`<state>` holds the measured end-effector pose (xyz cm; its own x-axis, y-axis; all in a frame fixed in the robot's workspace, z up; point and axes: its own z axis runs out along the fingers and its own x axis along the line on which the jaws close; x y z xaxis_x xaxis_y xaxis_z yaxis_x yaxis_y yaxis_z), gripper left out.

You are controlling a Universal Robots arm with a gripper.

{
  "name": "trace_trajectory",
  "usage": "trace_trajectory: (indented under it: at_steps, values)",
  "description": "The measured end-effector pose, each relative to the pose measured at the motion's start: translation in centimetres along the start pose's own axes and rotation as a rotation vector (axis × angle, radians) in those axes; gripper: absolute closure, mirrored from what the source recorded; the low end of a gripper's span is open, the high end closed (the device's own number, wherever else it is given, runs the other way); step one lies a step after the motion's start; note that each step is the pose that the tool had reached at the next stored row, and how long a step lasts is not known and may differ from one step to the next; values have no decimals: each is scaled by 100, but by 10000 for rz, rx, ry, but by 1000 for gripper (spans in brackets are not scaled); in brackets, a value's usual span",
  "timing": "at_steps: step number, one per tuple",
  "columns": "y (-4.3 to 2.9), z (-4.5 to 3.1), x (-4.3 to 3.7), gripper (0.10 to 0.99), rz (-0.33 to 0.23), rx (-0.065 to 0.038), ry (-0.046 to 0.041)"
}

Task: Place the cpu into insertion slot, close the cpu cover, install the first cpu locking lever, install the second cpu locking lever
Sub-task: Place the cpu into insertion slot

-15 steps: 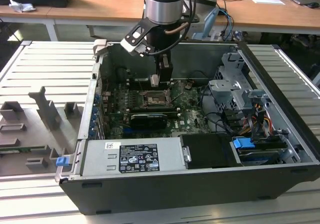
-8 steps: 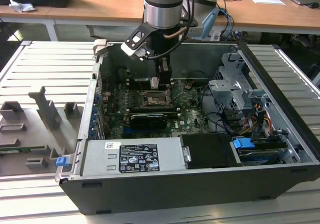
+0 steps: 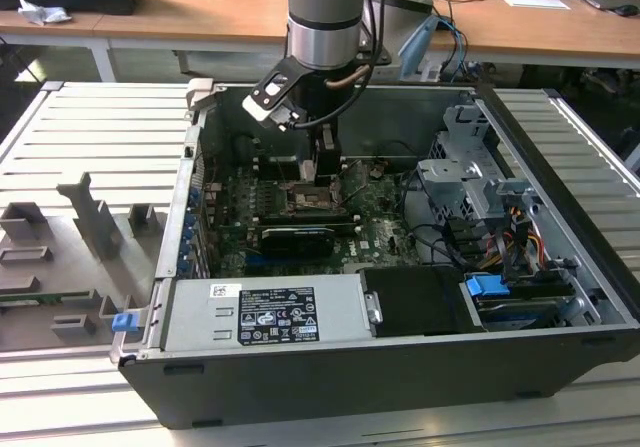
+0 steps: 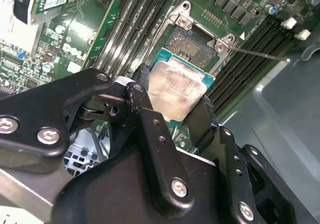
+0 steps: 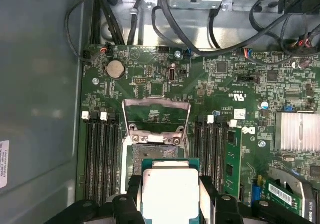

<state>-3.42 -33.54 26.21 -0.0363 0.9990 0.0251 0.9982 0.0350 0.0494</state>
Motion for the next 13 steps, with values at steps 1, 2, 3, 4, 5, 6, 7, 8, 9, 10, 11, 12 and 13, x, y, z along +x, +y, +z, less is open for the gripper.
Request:
trace_trajectory:
  at_steps: [1, 2, 3, 4, 5, 6, 7, 8, 9, 10, 11, 12, 13]
  values:
    - [-1, 20, 1, 545, 0, 1, -18]
    - [-2, 35, 2, 545, -1, 2, -28]
    - [-3, 57, 1, 545, -1, 2, -30]
    - [-5, 78, 1, 545, -1, 2, -31]
    - [-6, 91, 0, 545, -1, 2, -31]
    - [-7, 101, 0, 545, -1, 2, -31]
    - [-12, 115, 0, 545, 2, 1, -31]
    - [-15, 127, 0, 545, 3, 1, -30]
    - [-19, 142, -1, 545, 6, 1, -31]
    - [-23, 154, -1, 545, 12, 1, -30]
    - [-29, 172, -1, 545, 18, 1, -31]
    - [-32, 187, -1, 545, 19, 1, -31]
    - [-35, 212, -1, 545, 18, 0, -30]
